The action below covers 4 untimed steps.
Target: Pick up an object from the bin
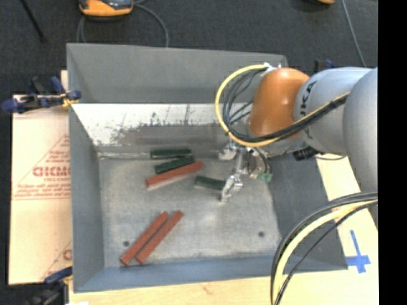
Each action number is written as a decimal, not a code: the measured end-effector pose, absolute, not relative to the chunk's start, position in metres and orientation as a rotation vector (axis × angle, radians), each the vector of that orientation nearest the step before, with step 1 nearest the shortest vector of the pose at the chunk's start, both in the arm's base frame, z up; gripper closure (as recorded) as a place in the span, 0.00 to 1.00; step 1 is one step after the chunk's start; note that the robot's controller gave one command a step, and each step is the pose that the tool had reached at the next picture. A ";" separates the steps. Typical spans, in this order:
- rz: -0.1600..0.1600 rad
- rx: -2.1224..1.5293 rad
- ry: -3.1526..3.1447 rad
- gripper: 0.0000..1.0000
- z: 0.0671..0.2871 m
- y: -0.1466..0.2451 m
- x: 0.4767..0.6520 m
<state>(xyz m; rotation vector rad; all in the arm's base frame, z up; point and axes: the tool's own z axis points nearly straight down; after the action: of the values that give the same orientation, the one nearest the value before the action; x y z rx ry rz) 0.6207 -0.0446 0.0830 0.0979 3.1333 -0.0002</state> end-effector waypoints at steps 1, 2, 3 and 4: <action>0.002 0.162 3.134 0.00 0.092 -0.042 0.616; 0.002 0.252 3.123 0.00 0.078 -0.034 0.609; 0.003 0.458 3.107 1.00 0.081 -0.030 0.591; 0.002 0.458 3.107 1.00 0.081 -0.030 0.591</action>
Offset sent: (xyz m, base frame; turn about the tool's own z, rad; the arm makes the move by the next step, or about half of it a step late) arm -0.0171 0.0131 -0.0130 0.1045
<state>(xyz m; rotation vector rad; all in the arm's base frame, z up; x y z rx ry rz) 0.5908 -0.0295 0.0809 0.4577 3.1075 0.0024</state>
